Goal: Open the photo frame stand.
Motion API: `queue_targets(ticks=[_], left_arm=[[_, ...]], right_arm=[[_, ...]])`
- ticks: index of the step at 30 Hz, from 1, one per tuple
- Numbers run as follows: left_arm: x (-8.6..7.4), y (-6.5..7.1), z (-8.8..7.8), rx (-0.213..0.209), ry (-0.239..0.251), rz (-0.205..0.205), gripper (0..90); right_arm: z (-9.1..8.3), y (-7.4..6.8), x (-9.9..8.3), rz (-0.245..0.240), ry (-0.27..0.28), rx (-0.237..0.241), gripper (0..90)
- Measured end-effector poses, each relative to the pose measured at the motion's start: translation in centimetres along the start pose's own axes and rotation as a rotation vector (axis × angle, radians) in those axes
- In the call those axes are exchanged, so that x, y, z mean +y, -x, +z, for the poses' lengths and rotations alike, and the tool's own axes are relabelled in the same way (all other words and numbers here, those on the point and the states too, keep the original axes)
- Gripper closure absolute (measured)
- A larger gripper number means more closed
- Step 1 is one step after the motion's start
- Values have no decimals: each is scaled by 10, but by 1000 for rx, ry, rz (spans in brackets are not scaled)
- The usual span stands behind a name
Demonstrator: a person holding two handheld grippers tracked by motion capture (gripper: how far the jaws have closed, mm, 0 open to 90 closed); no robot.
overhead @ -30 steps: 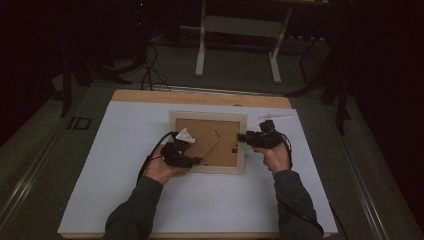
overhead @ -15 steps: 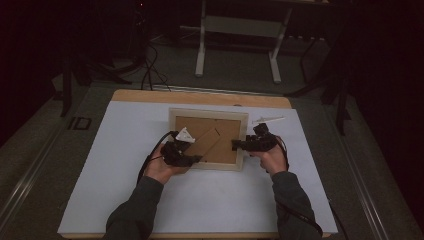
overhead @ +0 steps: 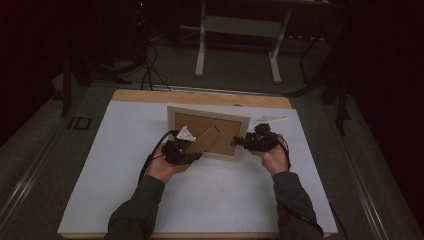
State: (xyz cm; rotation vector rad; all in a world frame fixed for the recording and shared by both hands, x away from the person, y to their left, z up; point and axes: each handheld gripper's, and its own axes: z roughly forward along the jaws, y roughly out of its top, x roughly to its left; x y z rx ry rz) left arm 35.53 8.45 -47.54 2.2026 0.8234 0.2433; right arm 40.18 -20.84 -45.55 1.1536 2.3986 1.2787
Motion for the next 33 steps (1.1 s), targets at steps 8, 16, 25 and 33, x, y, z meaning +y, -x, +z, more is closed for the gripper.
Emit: queue_targets(ticks=[8, 16, 25, 33], left_arm=[[0, -3, 5, 23, 14, -25, 778], [-1, -2, 7, 33, 25, -32, 779], [-9, 2, 7, 20, 29, -35, 780], [-17, 7, 7, 17, 38, -40, 788]], right_arm=[[-1, -2, 2, 0, 18, -11, 588], [-1, -3, 2, -1, 29, -26, 589], [-5, -3, -2, 10, 44, 21, 569], [-6, -7, -6, -9, 41, 38, 550]])
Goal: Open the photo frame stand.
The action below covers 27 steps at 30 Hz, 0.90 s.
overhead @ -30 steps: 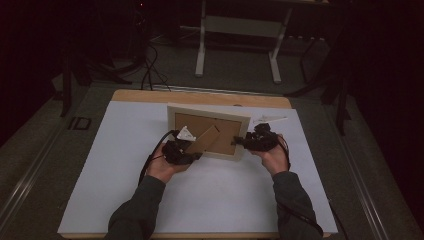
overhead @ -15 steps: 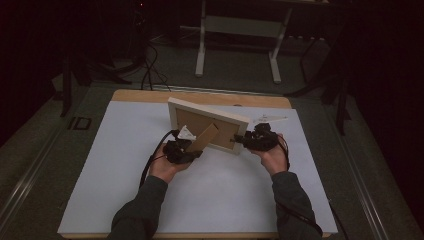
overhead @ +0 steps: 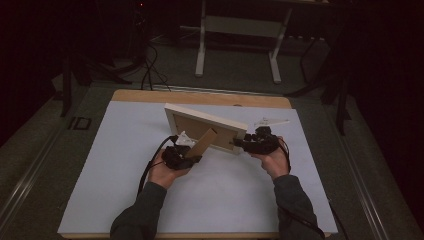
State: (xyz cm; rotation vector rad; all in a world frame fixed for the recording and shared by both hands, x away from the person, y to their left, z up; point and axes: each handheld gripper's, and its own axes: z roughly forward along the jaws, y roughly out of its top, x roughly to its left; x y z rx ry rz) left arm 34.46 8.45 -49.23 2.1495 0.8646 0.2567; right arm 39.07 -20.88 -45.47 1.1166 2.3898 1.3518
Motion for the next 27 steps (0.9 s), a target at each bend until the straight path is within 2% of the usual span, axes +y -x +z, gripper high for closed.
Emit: queue_targets(ticks=[8, 14, 22, 23, 27], left_arm=[[-6, 4, 1, -6, -11, 5, 787], [-9, 5, -1, -24, -4, -4, 757], [-13, 8, -10, -34, 15, -1, 726], [-15, 9, -11, -46, 19, -6, 726], [-17, 11, -11, -48, 8, -1, 717]], right_arm=[[0, -3, -5, -7, 7, 16, 529], [-1, -8, -7, -40, -2, 5, 525], [-1, -11, -10, -50, -3, 4, 516], [-1, -12, -10, -53, -4, 4, 515], [-1, -15, -10, -73, -16, -4, 513]])
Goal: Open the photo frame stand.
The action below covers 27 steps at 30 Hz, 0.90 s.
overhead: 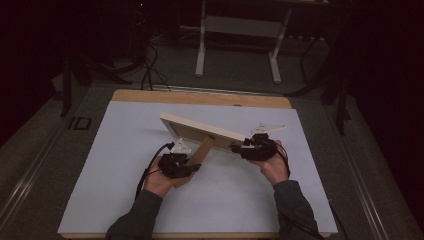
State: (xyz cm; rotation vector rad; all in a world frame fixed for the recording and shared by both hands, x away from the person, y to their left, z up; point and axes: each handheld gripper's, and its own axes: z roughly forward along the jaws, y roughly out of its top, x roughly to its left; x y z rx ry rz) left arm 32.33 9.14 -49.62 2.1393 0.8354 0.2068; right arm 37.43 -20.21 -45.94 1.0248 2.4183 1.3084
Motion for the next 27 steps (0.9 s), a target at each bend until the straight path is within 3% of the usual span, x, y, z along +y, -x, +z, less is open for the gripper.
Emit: queue_targets(ticks=[27], left_arm=[[-6, 0, 1, -34, -14, -7, 687]], right_arm=[[0, -7, -3, -29, 0, -21, 503]])
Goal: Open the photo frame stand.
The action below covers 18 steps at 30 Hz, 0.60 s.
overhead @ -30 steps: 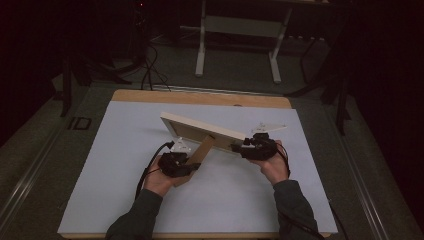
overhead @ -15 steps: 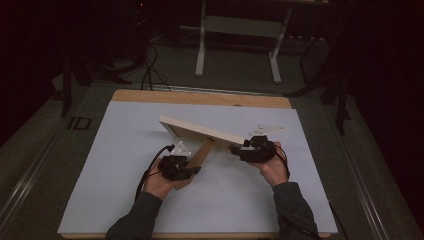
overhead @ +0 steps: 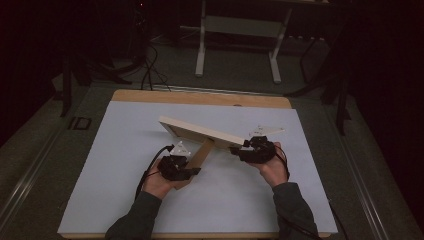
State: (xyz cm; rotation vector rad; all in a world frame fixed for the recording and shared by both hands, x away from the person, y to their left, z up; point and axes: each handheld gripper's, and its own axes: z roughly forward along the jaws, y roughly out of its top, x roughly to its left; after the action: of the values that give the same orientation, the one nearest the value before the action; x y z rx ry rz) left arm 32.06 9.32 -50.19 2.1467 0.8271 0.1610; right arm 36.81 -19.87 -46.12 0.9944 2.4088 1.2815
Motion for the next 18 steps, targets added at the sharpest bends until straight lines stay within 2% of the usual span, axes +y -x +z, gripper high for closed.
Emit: queue_targets(ticks=[8, 12, 18], left_arm=[[0, -2, -3, -8, 20, -12, 639], [1, -2, -6, 3, 39, -13, 625], [2, -6, -10, 1, 54, -43, 606]], right_arm=[[0, 0, -1, 6, 12, 1, 500], [0, 0, -2, 5, 13, 6, 497], [2, 1, -3, -1, 13, 4, 489]])
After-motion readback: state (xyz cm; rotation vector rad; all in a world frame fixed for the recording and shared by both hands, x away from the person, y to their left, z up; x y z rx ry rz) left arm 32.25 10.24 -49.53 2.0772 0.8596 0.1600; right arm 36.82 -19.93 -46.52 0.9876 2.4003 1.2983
